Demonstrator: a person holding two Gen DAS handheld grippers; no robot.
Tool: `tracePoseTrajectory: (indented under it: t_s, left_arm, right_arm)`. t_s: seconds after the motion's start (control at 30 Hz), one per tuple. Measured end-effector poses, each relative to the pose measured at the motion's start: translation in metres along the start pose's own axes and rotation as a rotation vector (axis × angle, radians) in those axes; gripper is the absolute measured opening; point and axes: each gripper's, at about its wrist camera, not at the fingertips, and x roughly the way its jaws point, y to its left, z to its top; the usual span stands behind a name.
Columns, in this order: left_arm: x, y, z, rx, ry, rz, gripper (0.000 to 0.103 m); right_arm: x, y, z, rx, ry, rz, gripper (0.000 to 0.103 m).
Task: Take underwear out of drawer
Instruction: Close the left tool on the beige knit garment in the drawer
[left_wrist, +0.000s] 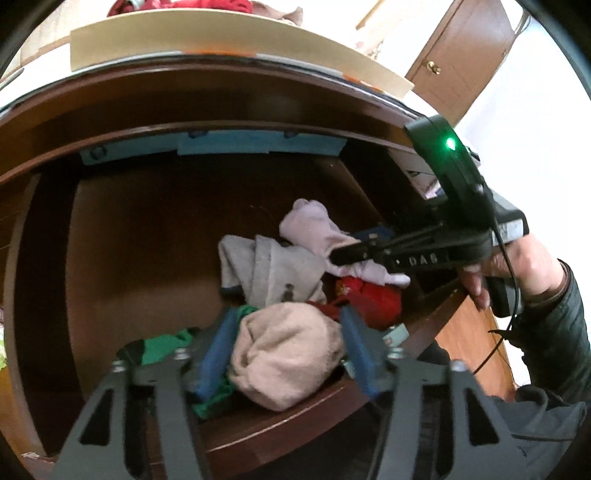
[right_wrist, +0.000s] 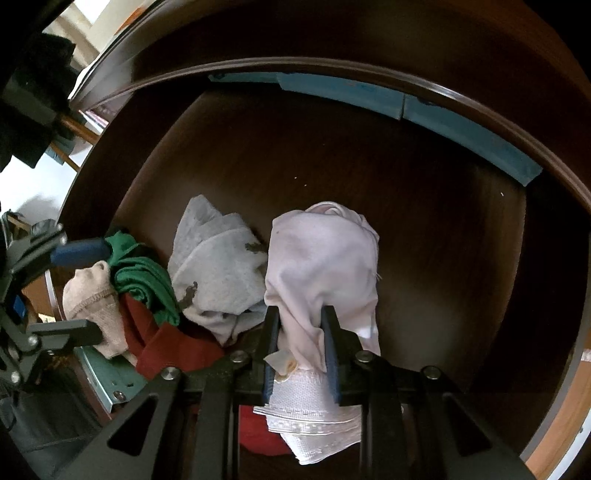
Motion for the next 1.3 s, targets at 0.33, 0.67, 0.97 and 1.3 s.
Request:
tracePoseTrajectory:
  t_s: [0.33, 0.67, 0.97, 1.3]
  left_arm:
    - [-0.01, 0.004, 0.001, 0.0, -0.041, -0.026, 0.035]
    - [-0.035, 0.012, 0.014, 0.0, -0.172, 0.056, 0.035]
    - [-0.037, 0.017, 0.018, 0.0, -0.23, 0.101, 0.035]
    - [-0.041, 0.017, 0.02, 0.013, -0.279, 0.14, 0.035]
  right_arm:
    - [-0.002, -0.009, 0.003, 0.028, 0.023, -0.009, 0.03]
    - [0.004, 0.0, 0.004, -0.027, 0.067, -0.064, 0.032]
    - [-0.002, 0.015, -0.002, -0.066, 0.012, -0.065, 0.02]
    - [-0.025, 0.034, -0.015, -0.147, -0.136, -0.08, 0.018]
